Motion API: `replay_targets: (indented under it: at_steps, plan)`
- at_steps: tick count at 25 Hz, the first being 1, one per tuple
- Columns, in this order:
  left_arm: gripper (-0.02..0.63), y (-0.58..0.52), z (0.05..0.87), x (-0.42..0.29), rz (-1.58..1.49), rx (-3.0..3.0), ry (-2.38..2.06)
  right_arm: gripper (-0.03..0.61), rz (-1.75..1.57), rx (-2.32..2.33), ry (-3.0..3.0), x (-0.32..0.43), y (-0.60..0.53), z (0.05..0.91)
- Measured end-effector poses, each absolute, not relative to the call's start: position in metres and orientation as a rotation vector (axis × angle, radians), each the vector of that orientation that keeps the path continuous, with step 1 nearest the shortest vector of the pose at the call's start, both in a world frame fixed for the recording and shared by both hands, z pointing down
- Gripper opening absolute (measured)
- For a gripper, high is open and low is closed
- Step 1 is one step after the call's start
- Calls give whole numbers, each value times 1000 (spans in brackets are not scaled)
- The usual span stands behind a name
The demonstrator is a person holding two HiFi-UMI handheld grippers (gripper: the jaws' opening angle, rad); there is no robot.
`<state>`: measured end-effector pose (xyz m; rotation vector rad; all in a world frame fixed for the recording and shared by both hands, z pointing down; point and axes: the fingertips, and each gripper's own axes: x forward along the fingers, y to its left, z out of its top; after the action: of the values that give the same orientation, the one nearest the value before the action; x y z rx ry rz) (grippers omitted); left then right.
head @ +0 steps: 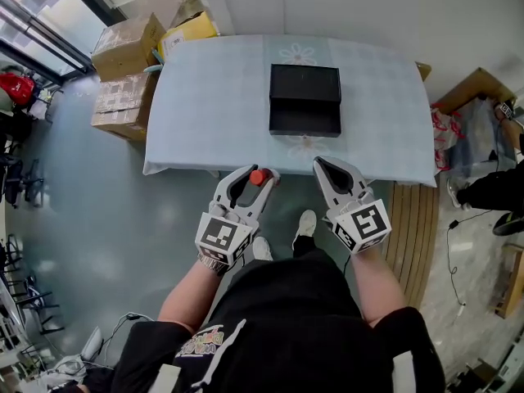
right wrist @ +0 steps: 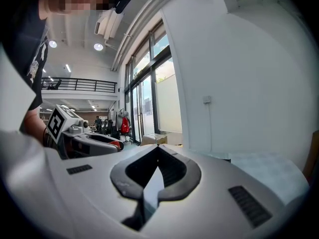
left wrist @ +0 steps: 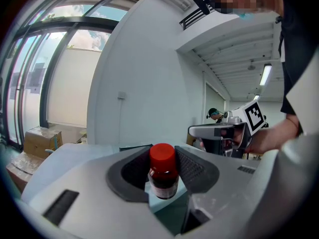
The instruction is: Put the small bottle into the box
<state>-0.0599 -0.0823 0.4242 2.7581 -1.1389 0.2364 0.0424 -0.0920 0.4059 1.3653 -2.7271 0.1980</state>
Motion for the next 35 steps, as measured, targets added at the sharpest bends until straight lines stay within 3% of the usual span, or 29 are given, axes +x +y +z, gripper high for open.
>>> replay_targets:
  at_steps: [18, 35]
  plan:
    - [155, -133, 433, 20, 247, 2712, -1248, 8, 236, 1282, -2763, 128, -150, 423]
    - [155, -193, 461, 29, 357, 2753, -1112, 8, 334, 1397, -2686, 131, -194, 450]
